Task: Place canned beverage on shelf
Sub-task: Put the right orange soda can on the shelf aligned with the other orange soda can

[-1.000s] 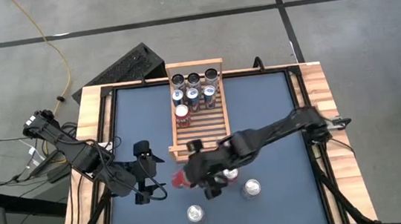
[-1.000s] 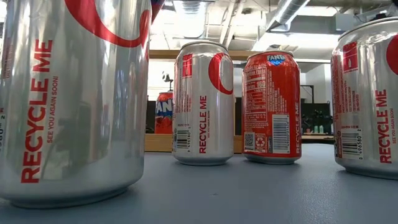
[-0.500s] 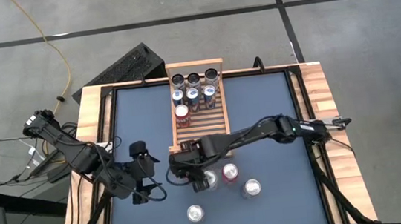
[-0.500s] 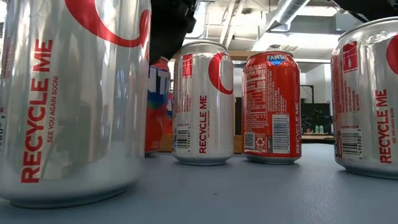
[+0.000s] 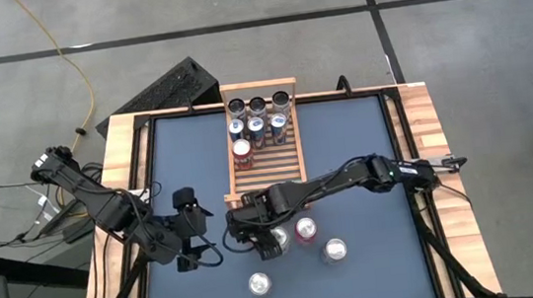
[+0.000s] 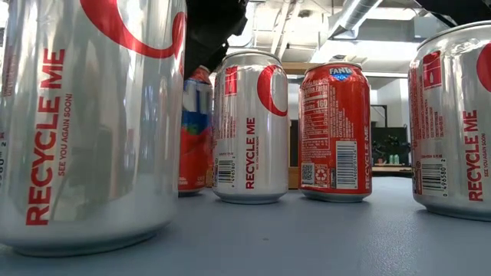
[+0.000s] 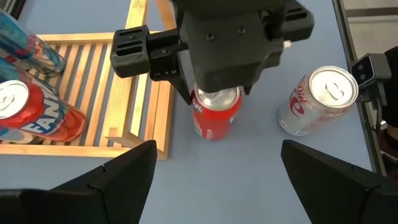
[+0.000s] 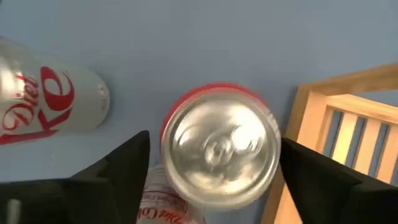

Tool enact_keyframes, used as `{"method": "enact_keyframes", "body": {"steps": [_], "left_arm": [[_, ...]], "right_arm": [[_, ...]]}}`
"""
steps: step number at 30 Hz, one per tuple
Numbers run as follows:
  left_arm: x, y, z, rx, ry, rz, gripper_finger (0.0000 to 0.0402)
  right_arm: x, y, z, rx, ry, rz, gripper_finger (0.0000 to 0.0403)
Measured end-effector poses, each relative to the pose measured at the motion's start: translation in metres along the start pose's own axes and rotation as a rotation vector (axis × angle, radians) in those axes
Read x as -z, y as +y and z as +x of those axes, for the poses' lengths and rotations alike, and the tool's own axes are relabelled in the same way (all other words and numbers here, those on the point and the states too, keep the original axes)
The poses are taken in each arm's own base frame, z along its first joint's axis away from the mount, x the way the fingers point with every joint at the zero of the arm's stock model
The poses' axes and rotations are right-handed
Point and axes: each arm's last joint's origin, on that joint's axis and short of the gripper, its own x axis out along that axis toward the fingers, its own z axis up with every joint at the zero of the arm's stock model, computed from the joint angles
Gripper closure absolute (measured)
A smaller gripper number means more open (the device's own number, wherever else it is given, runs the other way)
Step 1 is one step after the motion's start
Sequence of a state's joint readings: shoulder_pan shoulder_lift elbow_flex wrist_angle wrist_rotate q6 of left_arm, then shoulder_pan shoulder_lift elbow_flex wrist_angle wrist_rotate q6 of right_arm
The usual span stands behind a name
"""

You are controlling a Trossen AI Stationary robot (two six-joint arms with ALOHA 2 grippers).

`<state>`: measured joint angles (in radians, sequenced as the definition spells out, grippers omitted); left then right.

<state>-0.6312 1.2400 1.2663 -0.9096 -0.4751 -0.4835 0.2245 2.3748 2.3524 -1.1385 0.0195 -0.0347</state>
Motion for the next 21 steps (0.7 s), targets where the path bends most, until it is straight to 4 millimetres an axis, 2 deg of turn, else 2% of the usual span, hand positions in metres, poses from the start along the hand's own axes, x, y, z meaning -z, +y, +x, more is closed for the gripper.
{"method": "enact_keyframes", "body": {"steps": [4, 7, 11, 15, 21], "left_arm": [[0.000, 0.001, 0.002, 0.004, 0.011, 0.001, 0.0068], [-0.002, 0.004, 0.004, -0.004, 0.013, -0.015, 0.0068], [-0.004, 0.007, 0.006, -0.017, 0.011, -0.005, 0.0068], [-0.003, 0.013, 0.014, -0.034, 0.013, 0.006, 0.0068], [-0.002, 0.019, 0.037, 0.031, -0.018, 0.075, 0.0068]], "right_arm": [[0.000, -0.002, -0.004, 0.003, -0.002, 0.003, 0.0047], [-0.001, 0.000, -0.013, 0.004, -0.020, 0.003, 0.0032], [0.001, 0.002, -0.040, 0.011, -0.043, 0.000, 0.0027], [0.010, 0.005, -0.096, 0.033, -0.078, 0.023, 0.0028], [0.044, 0.033, -0.182, 0.066, -0.088, 0.078, 0.0028]]}}
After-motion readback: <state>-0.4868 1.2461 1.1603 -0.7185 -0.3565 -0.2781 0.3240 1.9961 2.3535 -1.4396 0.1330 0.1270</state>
